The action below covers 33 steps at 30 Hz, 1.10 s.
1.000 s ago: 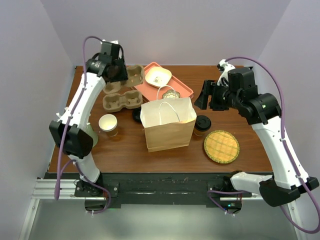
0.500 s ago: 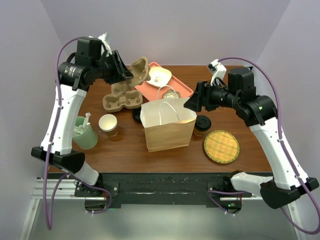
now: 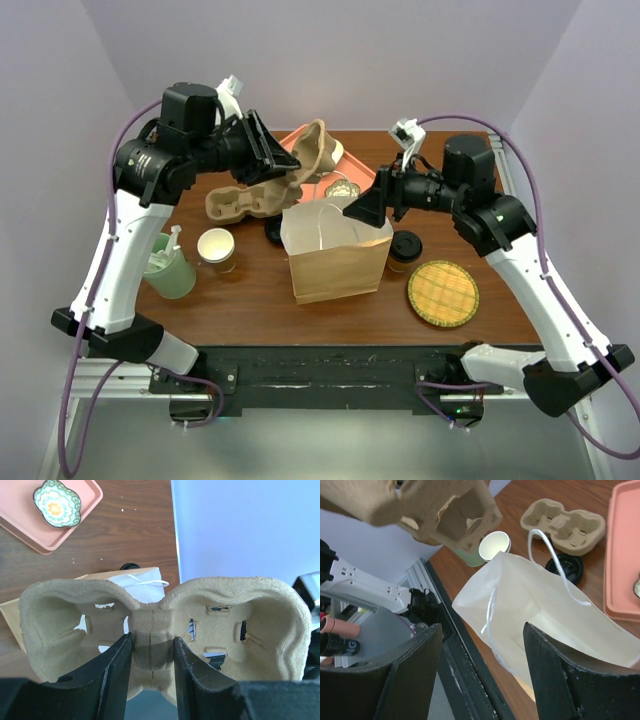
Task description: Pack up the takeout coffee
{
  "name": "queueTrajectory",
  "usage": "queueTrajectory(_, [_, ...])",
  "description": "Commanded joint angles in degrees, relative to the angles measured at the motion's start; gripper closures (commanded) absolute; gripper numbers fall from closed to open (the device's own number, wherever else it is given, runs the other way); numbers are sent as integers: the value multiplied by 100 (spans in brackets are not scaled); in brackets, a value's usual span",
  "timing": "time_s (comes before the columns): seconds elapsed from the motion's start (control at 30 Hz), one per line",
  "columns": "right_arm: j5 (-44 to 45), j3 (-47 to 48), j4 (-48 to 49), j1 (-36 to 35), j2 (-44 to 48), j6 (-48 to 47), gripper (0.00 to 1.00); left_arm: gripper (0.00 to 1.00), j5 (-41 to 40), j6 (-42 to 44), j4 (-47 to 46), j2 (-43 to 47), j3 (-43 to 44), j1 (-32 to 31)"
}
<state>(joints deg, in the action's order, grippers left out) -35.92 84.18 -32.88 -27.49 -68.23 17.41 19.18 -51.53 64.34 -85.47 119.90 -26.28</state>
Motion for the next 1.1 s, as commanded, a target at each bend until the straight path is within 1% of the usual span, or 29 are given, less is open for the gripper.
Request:
queueTrajectory(0.0, [-346, -297, 695, -248, 116, -430, 29, 73, 534, -524, -307, 267, -79, -8])
queueTrajectory(0.07, [-74, -437, 809, -389, 195, -545, 29, 73, 587, -665, -641, 486, -465, -17])
queueTrajectory(0.17, [33, -674, 968, -442, 231, -747, 29, 73, 648, -806, -913, 698, -939, -17])
queueTrajectory(0.2, [-2, -727, 1003, -451, 231, -887, 32, 73, 675, -876, -966, 733, -1037, -17])
queueTrajectory(0.27, [-108, -929, 1178, -477, 309, -1020, 34, 73, 684, -938, -1151, 847, -1292, -35])
queueTrajectory(0.3, [-91, -991, 1275, -486, 345, -1038, 35, 73, 675, -999, -1195, 874, -1372, -35])
queueTrajectory(0.4, [94, -1158, 1609, -495, 511, -1169, 40, 73, 684, -1087, -1388, 971, -1574, -52])
queueTrajectory(0.5, [68, -1202, 1689, -495, 521, -1266, 50, 73, 692, -1114, -1467, 1015, -1732, -96])
queueTrajectory(0.53, [59, -1211, 1689, -495, 521, -1284, 54, 73, 684, -1123, -1485, 1024, -1776, -105])
queueTrajectory(0.57, [33, -1246, 1697, -503, 521, -1293, 64, 73, 684, -1114, -1503, 1059, -1899, -105])
queueTrajectory(0.63, [-37, -1299, 1750, -503, 573, -1293, 73, 73, 675, -1123, -1581, 1094, -2005, -123])
queueTrajectory(0.67, [-64, -1377, 1837, -503, 591, -1293, 79, 73, 649, -1123, -1608, 1138, -2118, -123])
queueTrajectory(0.73, [-195, -1492, 1926, -512, 687, -1293, 85, 73, 605, -1105, -1626, 1164, -2259, -123])
queueTrajectory(0.77, [-257, -1536, 1970, -521, 723, -1301, 89, 73, 596, -1079, -1652, 1173, -2304, -131])
queueTrajectory(0.87, [-503, -1686, 1997, -521, 837, -1328, 93, 73, 578, -1009, -1661, 1182, -2392, -131])
queueTrajectory(1.07, [-679, -1826, 1821, -547, 1091, -1538, 95, 74, 517, -859, -1661, 1147, -2488, -131])
